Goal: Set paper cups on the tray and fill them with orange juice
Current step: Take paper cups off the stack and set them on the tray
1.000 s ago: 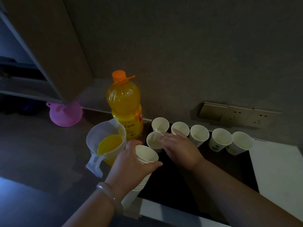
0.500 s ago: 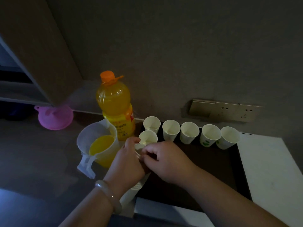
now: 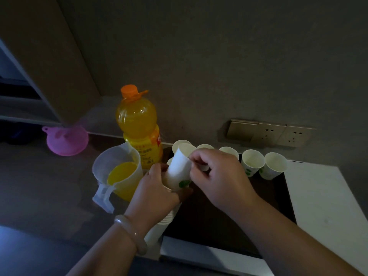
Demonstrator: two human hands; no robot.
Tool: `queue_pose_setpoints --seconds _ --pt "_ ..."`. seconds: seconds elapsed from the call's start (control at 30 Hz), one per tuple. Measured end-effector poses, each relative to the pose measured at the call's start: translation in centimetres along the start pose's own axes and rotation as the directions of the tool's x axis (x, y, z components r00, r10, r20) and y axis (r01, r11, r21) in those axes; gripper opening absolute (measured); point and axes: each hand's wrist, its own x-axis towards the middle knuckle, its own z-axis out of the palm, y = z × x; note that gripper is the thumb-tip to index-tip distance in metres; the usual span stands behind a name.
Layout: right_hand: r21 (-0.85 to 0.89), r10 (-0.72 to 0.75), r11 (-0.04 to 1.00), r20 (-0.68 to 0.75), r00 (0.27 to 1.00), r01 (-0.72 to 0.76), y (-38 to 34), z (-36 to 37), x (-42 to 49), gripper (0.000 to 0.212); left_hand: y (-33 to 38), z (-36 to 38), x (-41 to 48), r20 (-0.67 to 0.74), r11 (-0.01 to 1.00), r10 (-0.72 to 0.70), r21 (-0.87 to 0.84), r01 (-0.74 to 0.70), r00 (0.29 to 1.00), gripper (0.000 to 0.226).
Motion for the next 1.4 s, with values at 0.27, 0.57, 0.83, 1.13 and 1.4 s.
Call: queue_pose_setpoints --seconds 0.27,0.57,0.83,1.13,1.4 --pt "-0.277 -0.037 0.961 -0.120 0.992 0.002 5.7 -0.8 -1.4 0.010 0.3 -0.2 -0.8 -0.039 0.999 -0.028 0.042 0.030 0.999 0.074" --pt "-0.448 -0.081 0.862 0.337 0.938 0.236 11.8 3.9 -3.0 0.011 0.2 0.1 -0.9 -0.036 0.998 -0.056 0.024 0.056 0.998 0.079" --pt "-0.447 -0.056 0.852 0.439 0.897 0.272 12.8 4.9 -1.8 0.017 -0.1 0.4 -0.6 -0.027 0.997 -0.061 0.037 0.062 0.998 0.081" --pt "-0.443 -0.057 0.849 0.467 0.883 0.289 12.9 4.8 -2.0 0.012 0.2 0.8 -0.3 0.001 0.998 -0.051 0.042 0.051 0.999 0.080" --pt "-0.146 -0.056 0.987 0.063 0.996 0.064 5.7 1.0 -1.6 0.027 0.6 0.6 -0.2 0.076 0.999 -0.012 0.047 0.009 0.997 0.086"
